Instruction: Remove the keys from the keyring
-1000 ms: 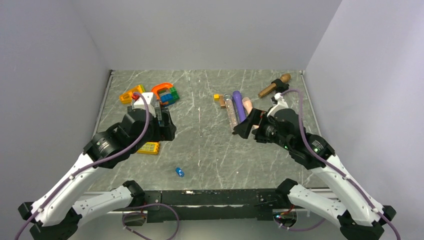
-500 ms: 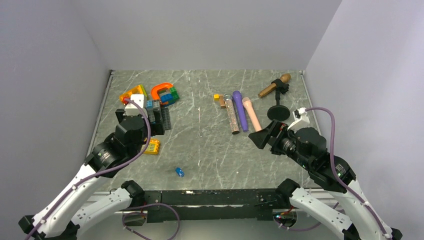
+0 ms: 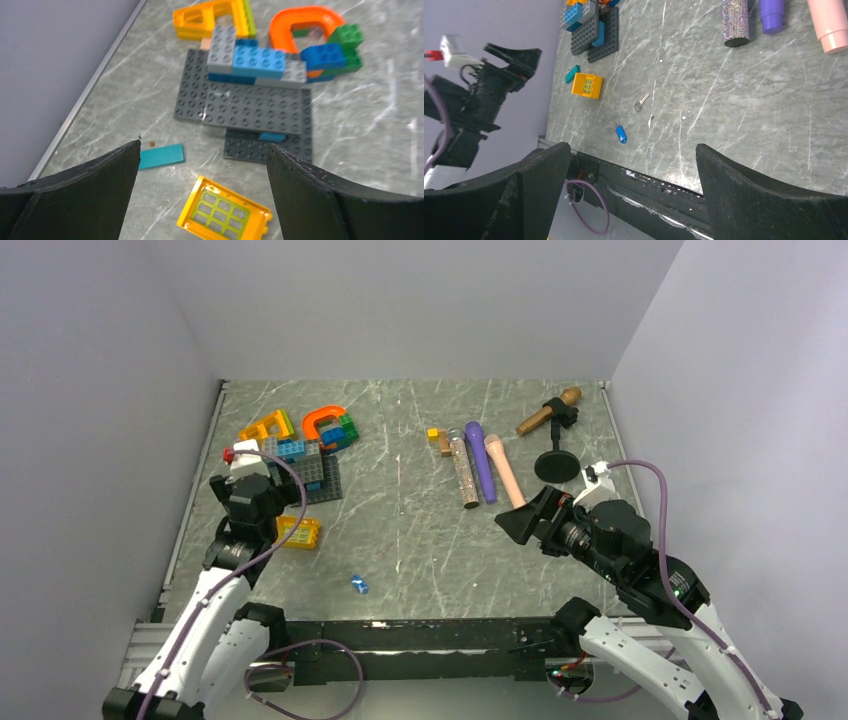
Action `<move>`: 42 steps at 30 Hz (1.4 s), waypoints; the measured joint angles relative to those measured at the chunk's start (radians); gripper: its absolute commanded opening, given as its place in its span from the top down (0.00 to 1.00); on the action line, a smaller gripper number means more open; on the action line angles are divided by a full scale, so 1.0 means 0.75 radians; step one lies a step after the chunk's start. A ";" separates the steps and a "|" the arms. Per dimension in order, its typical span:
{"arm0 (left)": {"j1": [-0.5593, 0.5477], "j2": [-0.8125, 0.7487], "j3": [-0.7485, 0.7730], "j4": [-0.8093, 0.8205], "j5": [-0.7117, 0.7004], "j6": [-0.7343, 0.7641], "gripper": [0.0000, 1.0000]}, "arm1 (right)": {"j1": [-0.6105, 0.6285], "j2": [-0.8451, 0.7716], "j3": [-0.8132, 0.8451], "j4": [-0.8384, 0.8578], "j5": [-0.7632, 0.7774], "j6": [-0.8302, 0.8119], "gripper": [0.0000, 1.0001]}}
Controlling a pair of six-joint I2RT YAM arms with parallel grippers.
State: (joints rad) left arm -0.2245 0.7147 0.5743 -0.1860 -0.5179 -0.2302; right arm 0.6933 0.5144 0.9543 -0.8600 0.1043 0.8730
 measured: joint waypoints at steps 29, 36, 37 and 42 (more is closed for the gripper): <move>0.167 0.321 -0.608 1.107 0.222 0.224 0.01 | 0.000 0.040 0.015 -0.020 -0.013 -0.014 0.00; 0.167 0.325 -0.608 1.128 0.255 0.244 0.01 | 0.000 0.039 0.021 -0.022 -0.012 -0.027 0.00; 0.167 0.325 -0.608 1.132 0.261 0.247 0.01 | 0.000 0.039 0.022 -0.023 -0.012 -0.029 0.00; 0.167 0.327 -0.608 1.141 0.275 0.248 0.01 | 0.000 0.039 0.036 -0.031 -0.012 -0.048 0.00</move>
State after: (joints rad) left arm -0.0994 0.9596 0.1181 0.6697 -0.3115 -0.0441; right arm 0.6933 0.5438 0.9813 -0.8829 0.0952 0.8371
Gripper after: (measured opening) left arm 0.994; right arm 0.998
